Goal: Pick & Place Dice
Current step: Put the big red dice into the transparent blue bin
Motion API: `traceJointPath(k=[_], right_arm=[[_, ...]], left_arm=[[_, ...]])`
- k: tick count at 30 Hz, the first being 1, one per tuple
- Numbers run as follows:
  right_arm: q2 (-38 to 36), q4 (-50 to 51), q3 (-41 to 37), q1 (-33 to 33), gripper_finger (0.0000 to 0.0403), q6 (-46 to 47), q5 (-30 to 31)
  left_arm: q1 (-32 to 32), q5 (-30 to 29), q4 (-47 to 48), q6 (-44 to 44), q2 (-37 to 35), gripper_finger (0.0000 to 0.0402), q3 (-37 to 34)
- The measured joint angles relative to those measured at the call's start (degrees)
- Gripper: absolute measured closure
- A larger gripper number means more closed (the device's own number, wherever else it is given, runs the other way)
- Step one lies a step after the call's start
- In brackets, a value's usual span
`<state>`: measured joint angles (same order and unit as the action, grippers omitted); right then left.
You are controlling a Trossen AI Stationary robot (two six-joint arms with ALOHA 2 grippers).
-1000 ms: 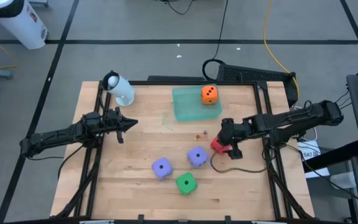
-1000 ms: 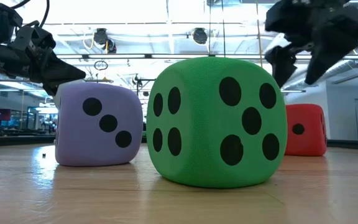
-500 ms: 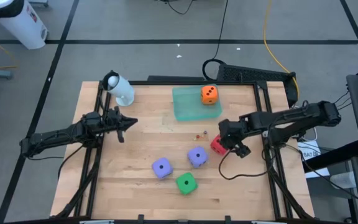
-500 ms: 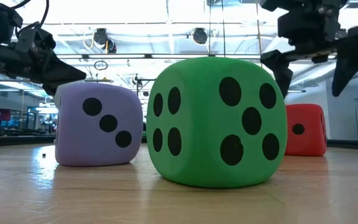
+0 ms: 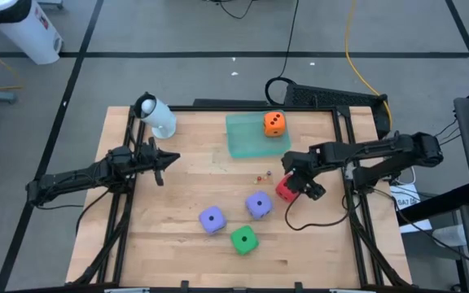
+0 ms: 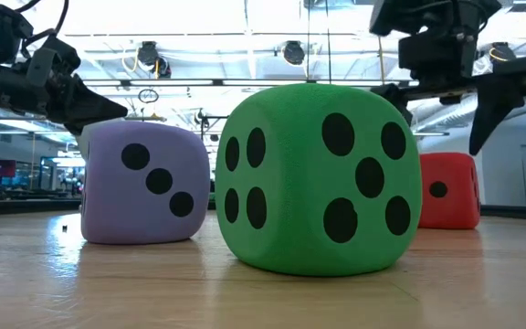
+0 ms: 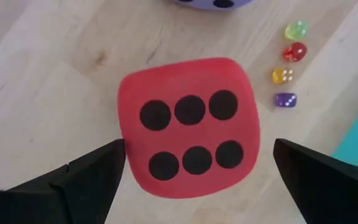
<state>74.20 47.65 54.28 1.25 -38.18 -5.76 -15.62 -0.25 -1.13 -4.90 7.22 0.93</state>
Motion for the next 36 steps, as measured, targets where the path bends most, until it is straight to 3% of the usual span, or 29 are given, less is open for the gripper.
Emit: traceJointPath(k=[14, 23, 29, 36], right_arm=[[8.51, -4.08, 0.11, 1.78, 0.0005, -0.3, -0.53], [6.13, -4.28, 0.53, 1.8, 0.0007, 7.8, 0.13], [2.22, -4.86, 7.76, 3.34, 0.0008, 9.3, 3.01], [4.45, -7.43, 21.54, 12.38, 0.0008, 7.85, 4.09]], left_arm=[[0.0, 0.2, 0.05, 0.27, 0.01, 0.0376, 0.0], [0.0, 0.22, 0.07, 0.11, 0.0, 0.0376, 0.0], [0.0, 0.2, 0.0, 0.13, 0.0, 0.0376, 0.0], [0.0, 0.22, -0.04, 0.08, 0.01, 0.0376, 0.0]])
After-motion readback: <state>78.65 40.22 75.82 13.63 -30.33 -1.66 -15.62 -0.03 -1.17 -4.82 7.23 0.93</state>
